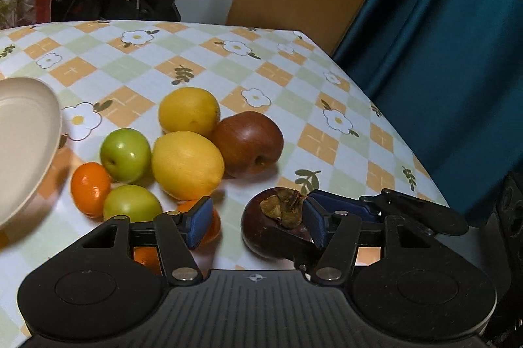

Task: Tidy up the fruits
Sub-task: 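Close the left gripper on the purple mangosteen while the right gripper clamps it too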

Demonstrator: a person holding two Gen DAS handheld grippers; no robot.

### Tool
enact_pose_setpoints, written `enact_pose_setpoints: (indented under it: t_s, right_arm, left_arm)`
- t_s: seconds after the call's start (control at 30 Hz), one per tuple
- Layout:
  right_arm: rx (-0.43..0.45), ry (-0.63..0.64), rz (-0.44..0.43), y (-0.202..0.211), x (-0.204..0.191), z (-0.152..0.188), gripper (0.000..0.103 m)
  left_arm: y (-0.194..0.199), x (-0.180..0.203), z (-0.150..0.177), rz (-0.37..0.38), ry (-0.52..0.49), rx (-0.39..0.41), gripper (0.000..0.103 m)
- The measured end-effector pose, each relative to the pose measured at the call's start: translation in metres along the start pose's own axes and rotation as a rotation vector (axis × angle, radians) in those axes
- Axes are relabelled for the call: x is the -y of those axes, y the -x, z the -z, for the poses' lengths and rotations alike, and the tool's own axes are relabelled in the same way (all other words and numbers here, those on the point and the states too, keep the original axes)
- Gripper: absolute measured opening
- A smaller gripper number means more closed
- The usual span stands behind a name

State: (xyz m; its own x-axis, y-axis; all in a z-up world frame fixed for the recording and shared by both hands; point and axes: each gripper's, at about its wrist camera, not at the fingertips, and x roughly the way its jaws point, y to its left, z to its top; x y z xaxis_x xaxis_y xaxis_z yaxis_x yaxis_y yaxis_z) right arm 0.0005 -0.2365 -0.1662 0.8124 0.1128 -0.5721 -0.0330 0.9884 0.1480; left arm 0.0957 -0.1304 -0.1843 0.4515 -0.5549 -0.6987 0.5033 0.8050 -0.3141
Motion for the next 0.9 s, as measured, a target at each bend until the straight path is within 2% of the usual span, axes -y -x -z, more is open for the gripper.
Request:
enact_pose_setpoints:
  t_s: [0.13, 0.3, 0.6, 0.63, 0.7, 0.9]
  right_arm:
    - [0.006, 0.005, 0.010, 0.001, -0.001, 0.003, 0.061]
    - [-0.005, -0.023, 0.007, 0.000, 0.003, 0.007, 0.069]
    - [-0.040, -0.063, 0.006, -0.005, 0.009, 0.014, 0.068]
    - [-0.042, -0.064, 0.003, -0.005, 0.009, 0.014, 0.065]
    - [-0.037, -0.066, -0.003, -0.005, 0.009, 0.016, 0.065]
    - [-0.014, -0.070, -0.010, -0.005, 0.009, 0.017, 0.064]
  left_arm:
    - [-0.006, 0.002, -0.001, 0.009, -0.003, -0.012, 0.063]
    - [-0.011, 0.005, -0.001, 0.029, -0.013, -0.022, 0.063]
    - [-0.013, 0.006, -0.002, 0.019, -0.015, -0.009, 0.063]
    - [-0.013, 0.006, -0.002, 0.022, -0.013, -0.008, 0.063]
    - [-0.012, 0.007, -0.002, 0.044, -0.014, -0.007, 0.063]
    - [-0.019, 0.012, 0.003, 0.063, -0.051, -0.048, 0.065]
